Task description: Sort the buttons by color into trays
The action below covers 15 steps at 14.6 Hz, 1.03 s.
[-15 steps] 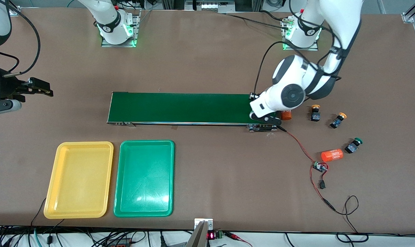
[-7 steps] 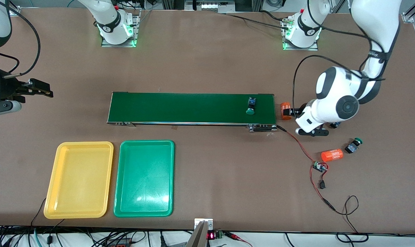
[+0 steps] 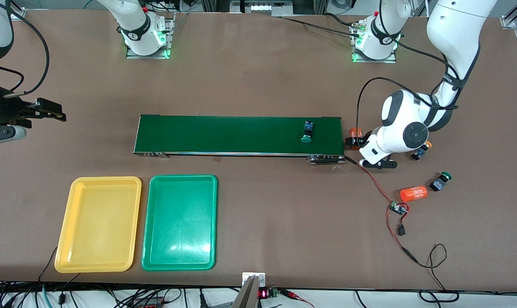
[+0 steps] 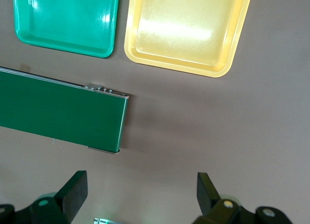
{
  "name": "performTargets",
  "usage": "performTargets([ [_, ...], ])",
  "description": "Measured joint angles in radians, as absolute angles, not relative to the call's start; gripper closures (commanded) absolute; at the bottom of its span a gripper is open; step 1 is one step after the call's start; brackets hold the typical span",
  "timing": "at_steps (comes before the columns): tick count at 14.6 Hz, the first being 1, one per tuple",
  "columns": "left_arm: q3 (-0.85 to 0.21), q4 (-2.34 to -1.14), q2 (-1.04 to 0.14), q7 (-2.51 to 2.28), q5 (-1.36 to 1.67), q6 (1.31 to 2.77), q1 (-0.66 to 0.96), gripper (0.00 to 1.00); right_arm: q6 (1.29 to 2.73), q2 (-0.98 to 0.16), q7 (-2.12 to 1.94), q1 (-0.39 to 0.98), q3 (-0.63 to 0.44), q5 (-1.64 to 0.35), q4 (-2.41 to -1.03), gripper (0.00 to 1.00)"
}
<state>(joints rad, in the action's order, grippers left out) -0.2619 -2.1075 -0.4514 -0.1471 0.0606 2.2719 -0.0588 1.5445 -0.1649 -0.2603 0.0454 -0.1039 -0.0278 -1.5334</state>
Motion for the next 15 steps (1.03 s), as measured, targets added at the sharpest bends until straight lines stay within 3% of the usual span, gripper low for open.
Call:
performTargets([
  [2, -0.262, -2.113, -0.460, -0.140, 0.061, 2.273, -0.059, 0.19, 1.534, -0.165, -0.260, 0.043, -0.105, -0.028, -1.537, 0.00],
  [3, -0.262, -2.117, -0.461, -0.139, 0.061, 2.273, -0.059, 0.33, 1.524, -0.165, -0.260, 0.040, -0.106, -0.028, -1.540, 0.00],
  [6, -0.262, -2.137, -0.463, -0.138, 0.061, 2.273, -0.063, 0.91, 1.518, -0.140, -0.261, 0.024, -0.110, -0.029, -1.599, 0.00],
  [7, -0.262, -2.140, -0.463, -0.138, 0.061, 2.273, -0.065, 0.99, 1.540, -0.105, -0.263, 0.013, -0.111, -0.030, -1.661, 0.00],
  [11, -0.262, -2.099, -0.410, -0.134, 0.060, 2.226, -0.067, 1.00, 1.747, 0.155, -0.266, 0.001, -0.116, -0.034, -2.056, 0.00],
  [15, -0.271, -2.007, -0.323, -0.121, 0.060, 2.140, -0.064, 1.00, 1.804, 0.314, -0.217, 0.005, -0.094, -0.036, -2.245, 0.00],
])
